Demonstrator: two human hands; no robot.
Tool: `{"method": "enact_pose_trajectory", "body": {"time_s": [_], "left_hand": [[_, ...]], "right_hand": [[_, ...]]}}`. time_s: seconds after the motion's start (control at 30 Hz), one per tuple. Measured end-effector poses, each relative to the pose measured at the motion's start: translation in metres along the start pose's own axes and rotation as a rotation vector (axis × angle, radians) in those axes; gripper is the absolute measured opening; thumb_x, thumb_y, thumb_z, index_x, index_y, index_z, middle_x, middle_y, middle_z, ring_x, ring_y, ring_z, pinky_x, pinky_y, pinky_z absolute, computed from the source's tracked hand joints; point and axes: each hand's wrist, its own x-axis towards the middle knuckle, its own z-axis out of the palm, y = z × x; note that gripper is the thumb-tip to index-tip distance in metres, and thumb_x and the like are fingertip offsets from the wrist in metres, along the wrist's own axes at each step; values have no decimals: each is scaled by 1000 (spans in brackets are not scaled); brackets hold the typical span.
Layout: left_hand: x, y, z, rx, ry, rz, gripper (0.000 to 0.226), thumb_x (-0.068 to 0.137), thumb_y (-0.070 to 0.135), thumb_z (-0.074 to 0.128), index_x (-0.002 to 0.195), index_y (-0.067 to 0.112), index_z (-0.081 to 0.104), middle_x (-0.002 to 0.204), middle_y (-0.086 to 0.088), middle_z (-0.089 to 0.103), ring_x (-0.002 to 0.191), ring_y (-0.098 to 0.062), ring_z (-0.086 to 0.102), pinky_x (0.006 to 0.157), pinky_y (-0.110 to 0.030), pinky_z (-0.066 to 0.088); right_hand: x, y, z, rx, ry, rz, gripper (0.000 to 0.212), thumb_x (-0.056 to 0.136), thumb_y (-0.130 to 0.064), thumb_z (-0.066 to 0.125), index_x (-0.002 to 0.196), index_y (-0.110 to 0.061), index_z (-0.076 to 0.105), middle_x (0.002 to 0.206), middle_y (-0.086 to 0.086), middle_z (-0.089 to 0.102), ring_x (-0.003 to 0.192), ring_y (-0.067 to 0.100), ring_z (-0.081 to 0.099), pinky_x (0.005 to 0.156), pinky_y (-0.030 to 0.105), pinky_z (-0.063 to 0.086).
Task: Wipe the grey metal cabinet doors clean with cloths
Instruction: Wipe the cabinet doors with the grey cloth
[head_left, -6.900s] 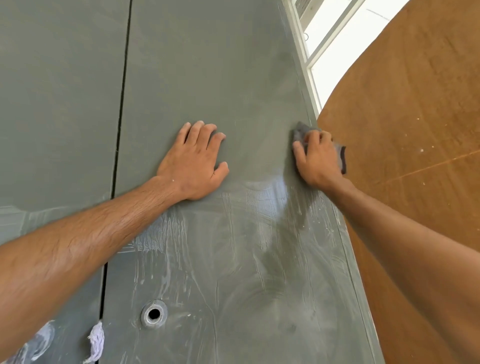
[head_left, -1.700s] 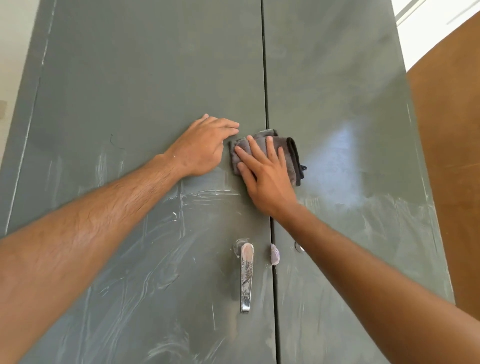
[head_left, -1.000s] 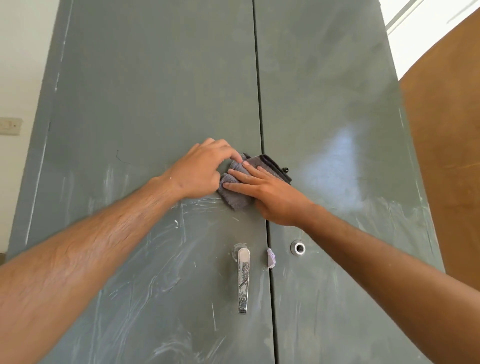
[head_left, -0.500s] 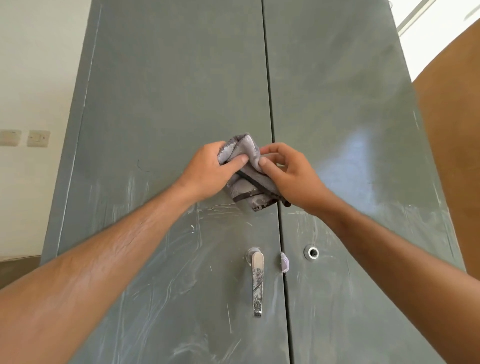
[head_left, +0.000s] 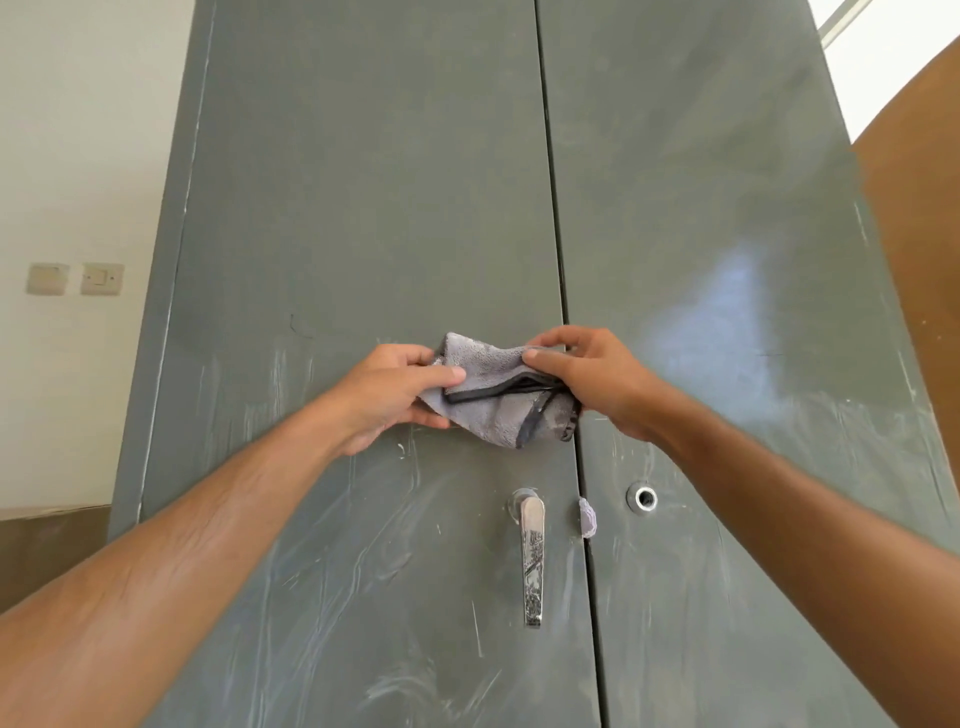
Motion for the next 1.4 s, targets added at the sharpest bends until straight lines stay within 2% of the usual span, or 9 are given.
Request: {"method": "enact_pose_trajectory", "body": {"time_s": [0.13, 0.27, 0.37, 0.47, 0.57, 0.67, 0.97, 1.17, 1.4], "left_hand": [[19, 0, 7, 531, 334, 235, 34, 86, 39, 81, 89, 8, 66, 83, -16, 69, 70, -21, 63, 69, -46, 61], [23, 1, 27, 1093, 722, 566, 51, 83, 30, 79, 127, 18, 55, 125, -6, 52, 106, -29, 50, 87, -41, 44], [26, -7, 67, 1307, 632, 785, 43, 80, 16, 70, 122, 19, 59, 128, -5, 52, 109, -30, 49, 89, -39, 40], [36, -21, 93, 1334, 509, 728, 47, 95, 33, 54, 139, 15, 51, 146, -6, 49, 132, -33, 46, 114, -45, 35], [41, -40, 89, 1403, 410, 601, 68, 105, 57, 25, 165, 24, 20, 172, -11, 16, 158, -40, 10, 129, -56, 6], [48, -45, 77, 1452, 362, 578, 75, 102, 71, 13, 166, 31, 14, 174, -10, -5, 158, -42, -13, 128, -56, -6], [37, -64, 60, 1277, 456, 736, 32, 109, 32, 37, 126, 18, 60, 166, -5, 33, 157, -44, 14, 129, -56, 9], [58, -35, 60, 1194, 625, 544, 57, 104, 24, 41, 161, 25, 33, 171, -8, 23, 155, -52, 10, 127, -61, 4], [6, -81, 18, 1432, 436, 680, 53, 108, 40, 33, 160, 34, 35, 173, -1, 20, 159, -42, 9, 128, -58, 10]], "right_hand": [[26, -15, -7, -369, 205, -254, 25, 92, -29, 76, 102, -16, 58, 63, -3, 57, 49, 9, 48, 46, 19, 42], [50, -9, -1, -557, 331, -300, 25, 91, -39, 73, 96, -21, 57, 81, 5, 68, 69, 22, 63, 62, 34, 54], [51, 6, 5, -735, 396, -306, 25, 94, -47, 66, 102, -24, 61, 102, 3, 63, 96, 26, 58, 73, 38, 49], [51, 7, -9, -810, 434, -322, 26, 95, -49, 66, 106, -27, 73, 112, 5, 56, 111, 30, 49, 90, 45, 47], [55, 7, -26, -714, 387, -316, 22, 99, -44, 59, 106, -34, 79, 108, 1, 56, 112, 28, 49, 97, 46, 44], [56, 13, -28, -652, 582, -319, 30, 100, -31, 49, 111, -26, 76, 113, 5, 58, 112, 31, 49, 97, 43, 39], [63, 55, -14, -813, 710, -453, 37, 102, -20, 48, 134, -19, 68, 144, 11, 54, 134, 35, 44, 106, 44, 33], [63, 63, -14, -839, 646, -449, 39, 108, -24, 45, 144, -22, 60, 156, 12, 45, 145, 36, 35, 116, 46, 28], [59, 56, -14, -891, 619, -401, 40, 108, -22, 44, 147, -21, 56, 158, 12, 42, 146, 37, 33, 116, 48, 30]]}}
